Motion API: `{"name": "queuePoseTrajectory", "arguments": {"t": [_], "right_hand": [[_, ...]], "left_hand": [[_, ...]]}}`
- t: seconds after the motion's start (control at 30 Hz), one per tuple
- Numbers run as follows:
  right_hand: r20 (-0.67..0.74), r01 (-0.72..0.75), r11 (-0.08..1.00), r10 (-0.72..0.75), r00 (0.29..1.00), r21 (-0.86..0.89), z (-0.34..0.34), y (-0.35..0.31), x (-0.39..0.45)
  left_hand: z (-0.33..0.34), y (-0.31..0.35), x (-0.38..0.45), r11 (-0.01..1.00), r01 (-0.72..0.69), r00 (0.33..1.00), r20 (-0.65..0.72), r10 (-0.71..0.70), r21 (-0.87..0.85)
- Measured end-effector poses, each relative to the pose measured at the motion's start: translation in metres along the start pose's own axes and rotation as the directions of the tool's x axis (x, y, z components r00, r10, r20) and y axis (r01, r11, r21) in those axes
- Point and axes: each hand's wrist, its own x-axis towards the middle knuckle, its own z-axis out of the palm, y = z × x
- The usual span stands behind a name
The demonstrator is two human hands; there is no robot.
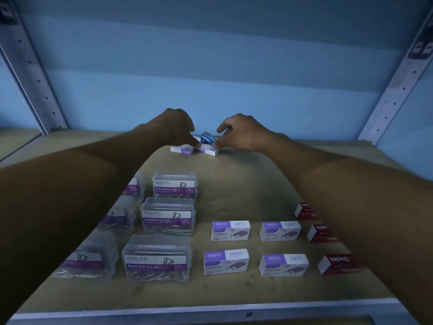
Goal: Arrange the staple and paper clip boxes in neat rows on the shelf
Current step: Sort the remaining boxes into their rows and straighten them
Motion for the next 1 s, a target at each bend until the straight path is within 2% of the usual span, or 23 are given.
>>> {"name": "queuePoseTrajectory", "arguments": {"t": [0.23, 0.57, 0.7, 0.87, 1.0], "right_hand": [[-0.022, 0.028, 1.000, -0.028, 0.999, 0.012, 0.012, 0.002, 0.007], [-0.051, 0.020, 0.998, -0.017, 0.999, 0.054, 0.006, 0.007, 0.002], [-0.046, -0.031, 0.986, 0.039, 0.998, 0.162, -0.014, 0.009, -0.017], [-0.054, -0.102, 0.893, 0.140, 0.989, 0.439, -0.032, 0.008, -0.061], [-0.037, -0.107, 0.866, 0.143, 0.989, 0.488, -0.031, 0.012, -0.107]], "left_hand": [[0.012, 0.003, 0.009, 0.999, 0.021, 1.000, 0.005, -0.022, 0.034], [0.012, 0.002, 0.005, 0.997, 0.070, 0.989, -0.132, -0.074, -0.034], [-0.003, 0.005, -0.011, 0.986, 0.106, 0.982, -0.142, -0.125, -0.130], [-0.015, 0.023, -0.047, 0.958, 0.049, 0.976, -0.189, -0.106, -0.282], [-0.020, 0.040, -0.077, 0.927, 0.019, 0.975, -0.199, -0.101, -0.376]]}}
